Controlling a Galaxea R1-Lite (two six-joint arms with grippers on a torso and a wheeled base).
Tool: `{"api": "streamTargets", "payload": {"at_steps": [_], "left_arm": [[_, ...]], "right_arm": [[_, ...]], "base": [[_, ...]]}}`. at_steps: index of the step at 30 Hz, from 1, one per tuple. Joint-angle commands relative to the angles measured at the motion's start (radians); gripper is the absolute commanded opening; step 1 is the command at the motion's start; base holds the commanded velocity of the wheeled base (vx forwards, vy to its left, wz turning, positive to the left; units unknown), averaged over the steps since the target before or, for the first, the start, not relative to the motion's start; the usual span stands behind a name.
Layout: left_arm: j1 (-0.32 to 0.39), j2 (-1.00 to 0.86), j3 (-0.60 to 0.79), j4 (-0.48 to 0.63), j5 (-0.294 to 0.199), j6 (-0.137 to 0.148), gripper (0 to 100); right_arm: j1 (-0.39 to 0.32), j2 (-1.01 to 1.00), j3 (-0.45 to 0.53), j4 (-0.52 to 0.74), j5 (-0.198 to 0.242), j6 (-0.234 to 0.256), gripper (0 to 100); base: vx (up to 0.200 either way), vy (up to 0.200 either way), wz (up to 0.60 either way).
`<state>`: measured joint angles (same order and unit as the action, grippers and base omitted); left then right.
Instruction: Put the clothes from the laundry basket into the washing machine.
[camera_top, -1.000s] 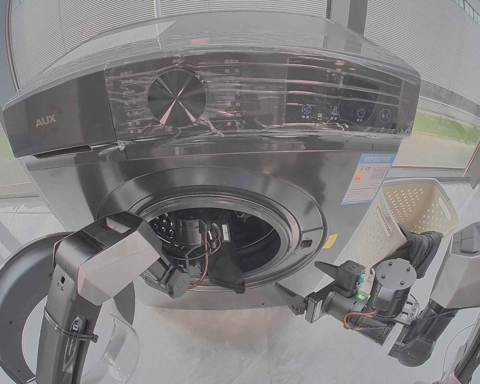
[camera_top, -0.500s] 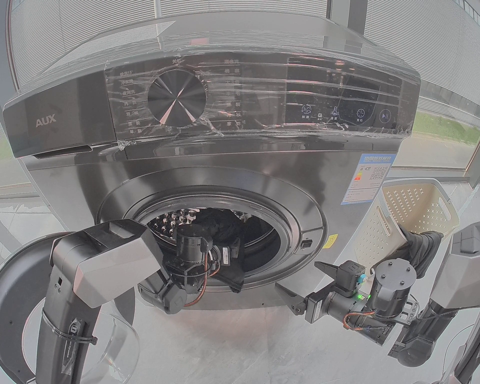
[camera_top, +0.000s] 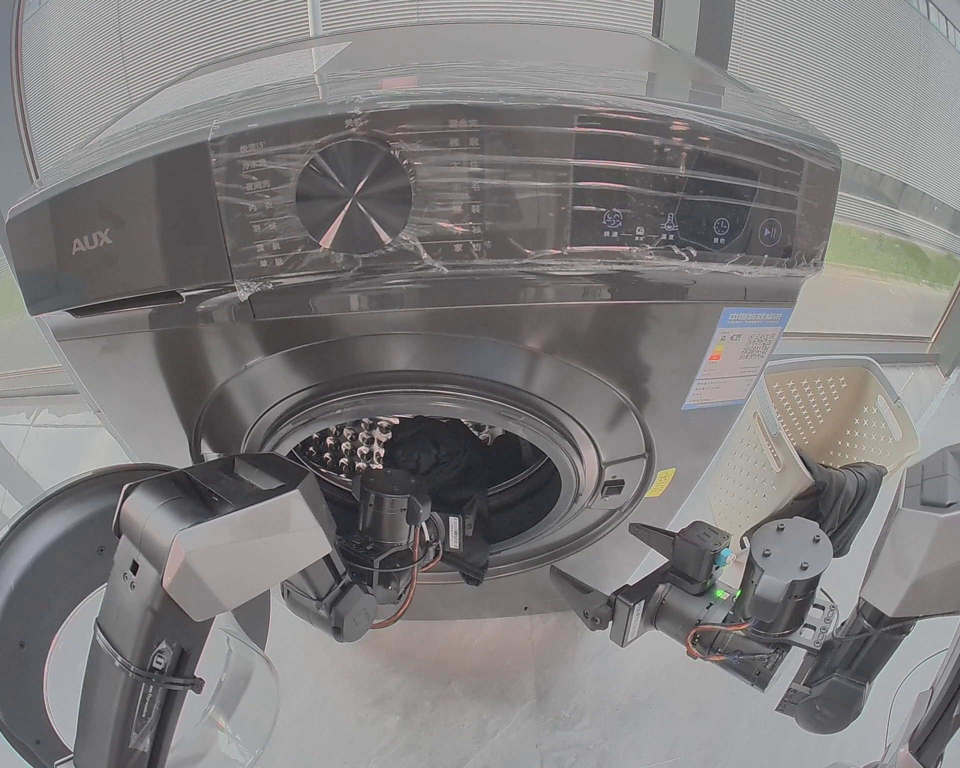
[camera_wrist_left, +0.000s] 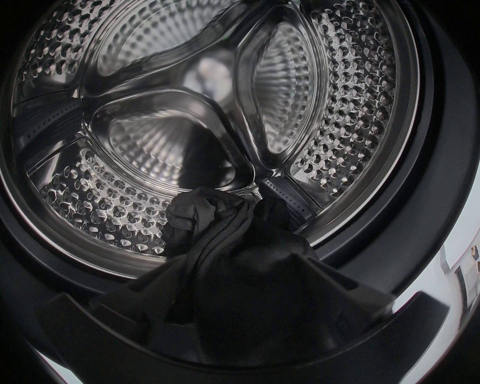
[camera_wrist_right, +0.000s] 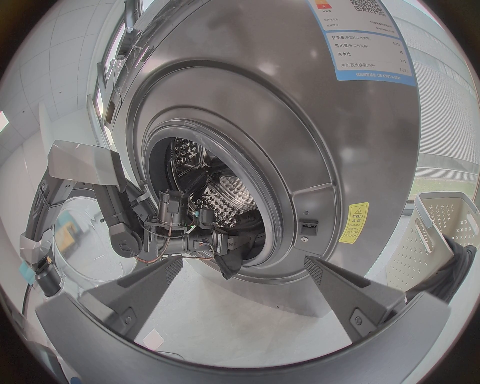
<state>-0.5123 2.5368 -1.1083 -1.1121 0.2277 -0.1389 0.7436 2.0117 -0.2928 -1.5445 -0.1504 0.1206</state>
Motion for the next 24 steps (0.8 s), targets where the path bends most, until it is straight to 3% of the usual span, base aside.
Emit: {"api": "streamTargets", "payload": {"at_steps": [1,10,19,24], "left_arm": [[0.000,0.014,-0.010,0.005,0.001,-0.001,0],[0.009,0.014,-0.051,-0.005,0.002,-0.008,0],[0.078,0.016,-0.271,0.002,0.041,-0.011,0],[0.094,0.034,-0.323,0.006,0.041,-0.011,0]], "right_arm": [[0.000,0.002,0.000,0.000,0.000,0.001,100],[-0.001,0.001,0.001,0.000,0.000,0.001,100],[-0.001,-0.001,0.000,0.000,-0.001,0.001,100],[-0.003,-0.004,0.001,0.000,-0.001,0.001,100]], "base": [[0.000,0.000,0.00],[0.000,0.000,0.00],[0.000,0.000,0.00],[0.000,0.000,0.00]]}}
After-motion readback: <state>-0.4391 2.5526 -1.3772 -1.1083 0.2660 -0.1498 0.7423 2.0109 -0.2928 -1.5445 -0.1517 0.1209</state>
